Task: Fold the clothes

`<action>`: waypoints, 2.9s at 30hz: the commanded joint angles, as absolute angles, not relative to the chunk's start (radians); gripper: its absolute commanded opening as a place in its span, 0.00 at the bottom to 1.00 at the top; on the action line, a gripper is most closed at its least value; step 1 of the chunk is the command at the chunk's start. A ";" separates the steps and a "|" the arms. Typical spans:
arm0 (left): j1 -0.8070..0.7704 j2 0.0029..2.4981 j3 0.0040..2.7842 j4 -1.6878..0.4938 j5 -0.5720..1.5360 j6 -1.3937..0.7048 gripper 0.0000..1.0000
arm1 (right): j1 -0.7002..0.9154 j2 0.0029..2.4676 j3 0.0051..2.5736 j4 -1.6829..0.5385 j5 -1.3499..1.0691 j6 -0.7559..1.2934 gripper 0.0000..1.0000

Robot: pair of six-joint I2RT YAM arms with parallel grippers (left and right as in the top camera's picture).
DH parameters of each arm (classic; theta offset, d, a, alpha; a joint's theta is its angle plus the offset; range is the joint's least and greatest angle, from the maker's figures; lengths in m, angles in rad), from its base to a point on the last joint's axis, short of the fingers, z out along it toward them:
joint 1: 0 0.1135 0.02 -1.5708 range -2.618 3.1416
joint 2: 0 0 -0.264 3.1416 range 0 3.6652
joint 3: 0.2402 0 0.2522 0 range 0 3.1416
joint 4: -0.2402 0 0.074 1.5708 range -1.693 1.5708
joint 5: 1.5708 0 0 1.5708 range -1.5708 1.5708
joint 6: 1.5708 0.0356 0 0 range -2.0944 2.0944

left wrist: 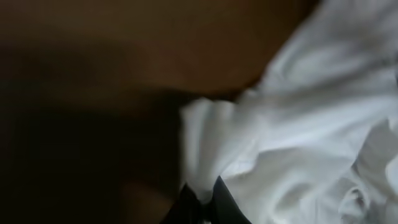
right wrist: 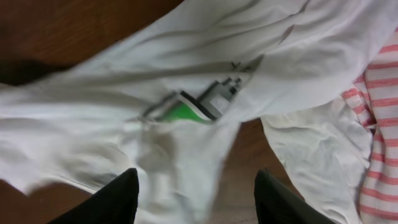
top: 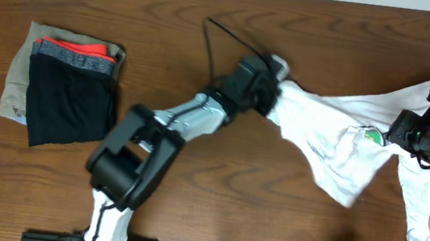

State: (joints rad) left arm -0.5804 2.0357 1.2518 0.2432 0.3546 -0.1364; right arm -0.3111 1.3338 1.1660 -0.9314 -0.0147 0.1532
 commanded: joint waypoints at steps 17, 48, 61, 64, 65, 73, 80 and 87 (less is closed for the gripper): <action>-0.283 1.838 1.269 -0.033 0.464 -0.092 0.98 | -0.318 1.333 1.175 -0.935 -0.015 0.141 0.57; -0.686 2.061 1.264 0.077 0.189 0.052 0.93 | -0.318 1.333 1.175 -0.936 -0.016 0.141 0.57; -0.684 2.033 1.264 0.041 0.189 0.052 0.06 | -0.318 1.333 1.175 -0.938 -0.015 0.141 0.57; -0.679 1.967 1.264 -0.028 0.189 0.052 0.06 | -0.318 1.333 1.175 -0.938 -0.015 0.141 0.57; -0.678 1.938 1.264 -0.061 0.189 0.052 0.06 | -0.318 1.333 1.175 -0.938 -0.015 0.141 0.57; -0.670 1.619 1.264 -0.498 0.189 -0.010 0.06 | -0.318 1.333 1.175 -0.937 -0.015 0.141 0.57; -0.671 1.563 1.263 -0.490 0.189 -0.012 0.06 | -0.318 1.333 1.175 -0.934 -0.016 0.141 0.57; -0.671 1.737 1.263 -0.274 0.191 -0.012 0.90 | -0.318 1.333 1.175 -0.940 -0.016 0.141 0.57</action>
State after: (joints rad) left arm -0.6743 1.6470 1.2572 -0.3275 0.1947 -0.0040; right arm -0.3111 1.3342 1.1660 -0.9386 -0.0143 0.1490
